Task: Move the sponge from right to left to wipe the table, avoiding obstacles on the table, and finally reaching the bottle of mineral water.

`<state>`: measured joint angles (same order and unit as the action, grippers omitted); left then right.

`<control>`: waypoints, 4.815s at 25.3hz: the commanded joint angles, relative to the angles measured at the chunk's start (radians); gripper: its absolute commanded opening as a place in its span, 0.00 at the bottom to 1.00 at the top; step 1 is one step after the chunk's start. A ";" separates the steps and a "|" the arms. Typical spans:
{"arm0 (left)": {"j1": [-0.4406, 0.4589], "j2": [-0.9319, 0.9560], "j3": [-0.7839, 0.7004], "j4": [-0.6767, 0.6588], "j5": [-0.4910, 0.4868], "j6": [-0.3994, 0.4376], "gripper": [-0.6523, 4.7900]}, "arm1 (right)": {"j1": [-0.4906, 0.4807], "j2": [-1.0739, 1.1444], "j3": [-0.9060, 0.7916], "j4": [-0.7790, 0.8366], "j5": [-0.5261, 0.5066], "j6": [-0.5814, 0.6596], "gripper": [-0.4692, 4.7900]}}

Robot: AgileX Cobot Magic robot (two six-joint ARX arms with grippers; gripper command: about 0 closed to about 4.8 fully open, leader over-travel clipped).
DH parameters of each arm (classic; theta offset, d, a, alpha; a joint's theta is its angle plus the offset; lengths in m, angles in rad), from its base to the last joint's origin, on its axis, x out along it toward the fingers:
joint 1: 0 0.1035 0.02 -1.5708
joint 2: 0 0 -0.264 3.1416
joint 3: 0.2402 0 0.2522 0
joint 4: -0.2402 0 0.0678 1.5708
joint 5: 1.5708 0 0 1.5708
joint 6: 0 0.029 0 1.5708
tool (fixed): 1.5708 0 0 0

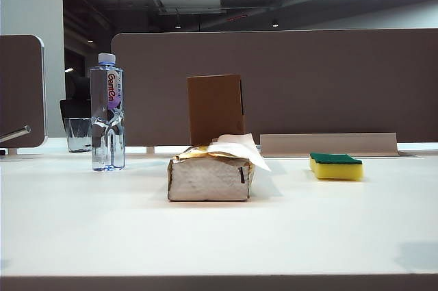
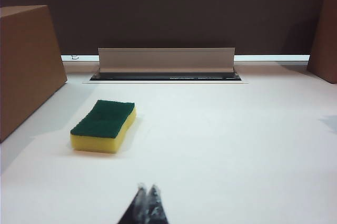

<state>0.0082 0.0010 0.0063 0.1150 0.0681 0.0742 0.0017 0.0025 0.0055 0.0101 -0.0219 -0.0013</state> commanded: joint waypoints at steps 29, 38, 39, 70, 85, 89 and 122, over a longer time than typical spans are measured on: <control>0.000 0.219 0.626 -0.533 0.232 -0.080 0.77 | 0.000 0.079 0.492 -0.357 -0.047 0.130 0.12; 0.000 0.389 0.739 -0.564 0.375 -0.093 0.77 | 0.000 0.344 0.723 -0.517 -0.095 0.166 0.32; 0.000 0.418 0.757 -0.566 0.403 -0.093 0.77 | 0.000 0.412 0.782 -0.553 -0.114 0.167 0.37; -0.001 0.751 0.974 -0.684 0.632 -0.119 0.87 | -0.002 1.584 1.281 -0.577 -0.461 0.219 0.72; -0.001 0.756 0.976 -0.705 0.636 -0.120 0.86 | 0.000 1.975 1.546 -0.550 -0.441 0.214 0.89; -0.001 0.756 0.976 -0.705 0.635 -0.120 0.86 | 0.003 2.014 1.546 -0.546 -0.440 0.214 0.89; -0.001 0.756 0.977 -0.719 0.632 -0.119 0.86 | 0.063 2.149 1.505 -0.462 -0.133 0.180 0.08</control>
<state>0.0078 0.7593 0.9768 -0.6109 0.6964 -0.0456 0.0731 2.1311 1.5387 -0.3706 -0.2291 0.1860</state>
